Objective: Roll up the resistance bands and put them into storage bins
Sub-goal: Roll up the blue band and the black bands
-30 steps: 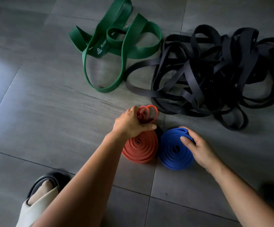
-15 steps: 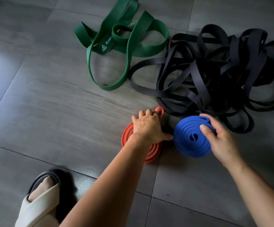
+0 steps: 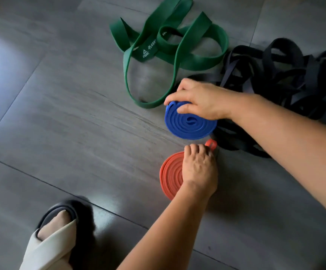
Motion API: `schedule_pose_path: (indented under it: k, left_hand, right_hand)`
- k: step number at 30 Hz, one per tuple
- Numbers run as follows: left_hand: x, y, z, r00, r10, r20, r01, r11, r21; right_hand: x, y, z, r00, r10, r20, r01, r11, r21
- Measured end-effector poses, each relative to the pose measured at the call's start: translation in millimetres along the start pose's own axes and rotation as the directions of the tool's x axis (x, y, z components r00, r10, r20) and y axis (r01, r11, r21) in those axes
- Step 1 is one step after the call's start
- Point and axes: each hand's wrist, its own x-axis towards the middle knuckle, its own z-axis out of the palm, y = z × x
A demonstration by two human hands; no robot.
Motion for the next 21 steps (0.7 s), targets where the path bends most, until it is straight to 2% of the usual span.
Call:
schedule_pose_path:
  k: [3, 6, 9, 13, 16, 18, 21]
  left_hand:
    - [-2, -4, -1, 0.999, 0.036, 0.021, -0.036, 0.999, -0.006]
    - [-4, -10, 1, 0.997, 0.074, -0.004, -0.074, 0.997, -0.025]
    - [-5, -14, 5, 0.994, 0.094, -0.061, -0.099, 0.992, -0.076]
    - [-6, -25, 6, 0.983, 0.142, -0.118, -0.162, 0.968, -0.189]
    - [-21, -37, 5, 0.930, 0.202, -0.307, -0.269, 0.943, -0.196]
    - [-45, -42, 12, 0.928, 0.094, -0.361, -0.175, 0.964, -0.199]
    - [-82, -49, 40, 0.956, -0.158, -0.246, 0.090, 0.959, -0.269]
  right_hand:
    - [38, -14, 13, 0.950, -0.037, 0.310, 0.098, 0.978, -0.184]
    - [63, -24, 24, 0.892, -0.002, 0.451, 0.080, 0.985, -0.153]
    - [77, -23, 34, 0.914, 0.041, 0.404, 0.009, 0.993, -0.121]
    - [84, -17, 47, 0.930, 0.035, 0.365, 0.054, 0.971, -0.231]
    - [80, -15, 47, 0.933, -0.002, 0.361, 0.088, 0.971, -0.222]
    - [75, -12, 47, 0.945, -0.049, 0.324, 0.127, 0.966, -0.224]
    - [73, -12, 50, 0.953, -0.106, 0.283, 0.175, 0.957, -0.232]
